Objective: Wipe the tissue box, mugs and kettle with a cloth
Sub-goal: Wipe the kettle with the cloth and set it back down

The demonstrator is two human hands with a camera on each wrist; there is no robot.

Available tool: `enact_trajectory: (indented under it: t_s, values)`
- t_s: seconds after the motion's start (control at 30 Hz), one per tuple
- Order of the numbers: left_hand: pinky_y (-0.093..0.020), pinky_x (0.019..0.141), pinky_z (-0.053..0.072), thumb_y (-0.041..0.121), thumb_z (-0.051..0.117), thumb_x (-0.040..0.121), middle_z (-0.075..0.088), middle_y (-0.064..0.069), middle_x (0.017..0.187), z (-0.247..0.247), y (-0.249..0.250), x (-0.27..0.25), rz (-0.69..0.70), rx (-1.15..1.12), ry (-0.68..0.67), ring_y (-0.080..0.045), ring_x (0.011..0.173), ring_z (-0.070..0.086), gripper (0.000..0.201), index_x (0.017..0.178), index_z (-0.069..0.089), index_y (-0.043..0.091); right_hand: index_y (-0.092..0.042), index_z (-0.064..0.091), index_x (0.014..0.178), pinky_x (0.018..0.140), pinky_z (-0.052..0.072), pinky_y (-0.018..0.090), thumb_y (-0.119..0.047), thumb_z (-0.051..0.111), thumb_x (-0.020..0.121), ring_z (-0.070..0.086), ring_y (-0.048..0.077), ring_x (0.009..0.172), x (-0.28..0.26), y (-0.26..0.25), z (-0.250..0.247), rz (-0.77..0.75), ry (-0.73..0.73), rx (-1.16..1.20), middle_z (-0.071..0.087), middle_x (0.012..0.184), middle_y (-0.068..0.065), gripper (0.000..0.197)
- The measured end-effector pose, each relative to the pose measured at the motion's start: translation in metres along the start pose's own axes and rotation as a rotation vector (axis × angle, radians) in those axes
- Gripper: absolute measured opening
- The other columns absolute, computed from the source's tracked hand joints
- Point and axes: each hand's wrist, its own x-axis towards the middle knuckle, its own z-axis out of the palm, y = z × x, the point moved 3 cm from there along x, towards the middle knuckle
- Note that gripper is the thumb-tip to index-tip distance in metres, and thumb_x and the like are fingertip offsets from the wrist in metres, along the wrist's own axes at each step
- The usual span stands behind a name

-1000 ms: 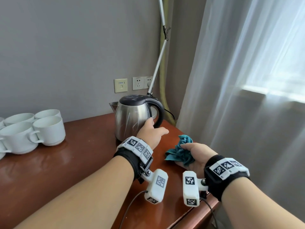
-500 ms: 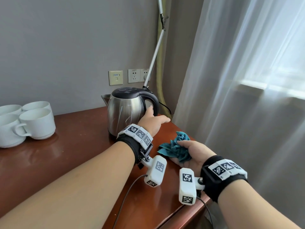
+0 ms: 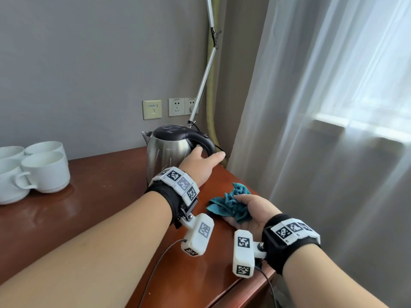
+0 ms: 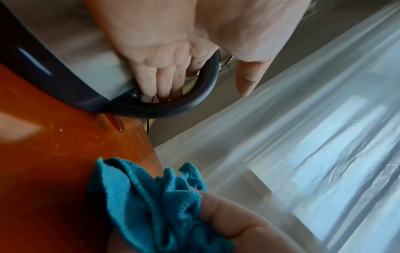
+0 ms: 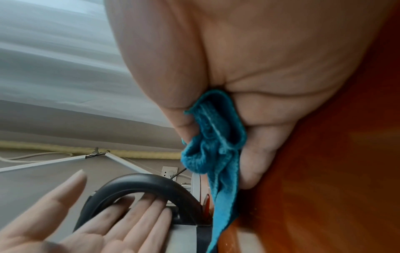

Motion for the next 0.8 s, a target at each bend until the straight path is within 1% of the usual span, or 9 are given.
enact_trajectory:
  t_s: [0.07,0.17,0.27,0.37,0.47,0.53,0.6,0.7,0.8]
  values:
    - [-0.041,0.086,0.049,0.071,0.057,0.088,0.068,-0.016,0.106,-0.005,0.005,-0.004,0.023,0.018,0.03,-0.031,0.099,0.065,0.051,0.096,0.062,0.021,0.004,0.057,0.131,0.056,0.064,0.044,-0.012,0.055,0.104,0.078,0.038,0.089,-0.001,0.003,0.001,-0.018,0.018,0.017,0.075,0.11,0.027,0.031]
    - [-0.047,0.08,0.051,0.071,0.058,0.09,0.058,-0.008,0.065,-0.012,0.002,-0.012,-0.006,-0.067,0.041,-0.03,0.072,0.061,0.06,0.065,0.052,0.016,0.003,0.055,0.131,0.054,0.062,0.039,-0.008,0.056,0.103,0.078,0.037,0.086,0.0,0.008,0.002,-0.089,0.08,0.016,0.075,0.108,0.026,0.03]
    - [-0.053,0.095,0.059,0.076,0.067,0.077,0.076,-0.013,0.08,-0.023,-0.009,-0.023,-0.08,-0.227,0.024,-0.035,0.083,0.075,0.065,0.078,0.073,0.01,0.002,0.055,0.128,0.059,0.062,0.039,-0.006,0.056,0.103,0.078,0.036,0.087,-0.004,0.015,0.002,-0.16,0.124,-0.006,0.076,0.104,0.026,0.026]
    - [-0.054,0.097,0.059,0.047,0.078,0.085,0.079,-0.012,0.088,-0.037,-0.012,-0.04,-0.154,-0.426,0.027,-0.033,0.088,0.077,0.037,0.087,0.08,0.01,-0.004,0.059,0.116,0.061,0.062,0.037,-0.001,0.052,0.104,0.074,0.035,0.092,-0.012,0.022,0.005,-0.263,0.182,-0.074,0.073,0.106,0.023,0.014]
    - [-0.052,0.099,0.058,0.043,0.079,0.073,0.079,-0.014,0.089,-0.057,-0.01,-0.058,-0.228,-0.501,0.072,-0.034,0.091,0.076,0.038,0.089,0.078,0.009,-0.008,0.063,0.112,0.087,0.061,0.047,0.003,0.051,0.101,0.072,0.038,0.1,-0.018,0.032,0.006,-0.395,0.225,-0.186,0.073,0.108,0.022,0.02]
    - [-0.041,0.089,0.059,0.043,0.076,0.075,0.073,-0.01,0.071,-0.077,-0.008,-0.067,-0.256,-0.558,0.11,-0.028,0.07,0.071,0.036,0.074,0.072,0.007,-0.008,0.066,0.116,0.095,0.059,0.053,0.006,0.052,0.097,0.074,0.038,0.099,-0.025,0.04,0.008,-0.483,0.248,-0.282,0.075,0.106,0.02,0.028]
    - [-0.031,0.066,0.051,0.046,0.073,0.086,0.059,-0.005,0.057,-0.104,-0.007,-0.079,-0.302,-0.594,0.192,-0.021,0.05,0.055,0.043,0.065,0.063,0.01,-0.01,0.07,0.114,0.088,0.061,0.051,0.009,0.052,0.095,0.075,0.038,0.095,-0.034,0.047,0.009,-0.53,0.253,-0.32,0.077,0.102,0.019,0.032]
    - [-0.03,0.057,0.042,0.056,0.071,0.084,0.051,-0.005,0.053,-0.148,-0.016,-0.103,-0.312,-0.557,0.346,-0.021,0.045,0.043,0.052,0.062,0.06,0.01,-0.013,0.071,0.107,0.075,0.061,0.044,0.013,0.048,0.094,0.074,0.042,0.091,-0.049,0.053,0.012,-0.537,0.262,-0.326,0.076,0.098,0.02,0.037]
    - [-0.029,0.053,0.036,0.058,0.071,0.075,0.048,-0.005,0.053,-0.189,-0.024,-0.134,-0.272,-0.503,0.395,-0.021,0.043,0.038,0.052,0.059,0.057,0.011,-0.015,0.072,0.105,0.072,0.062,0.055,0.013,0.043,0.089,0.073,0.047,0.088,-0.062,0.056,0.029,-0.531,0.279,-0.349,0.074,0.096,0.025,0.044]
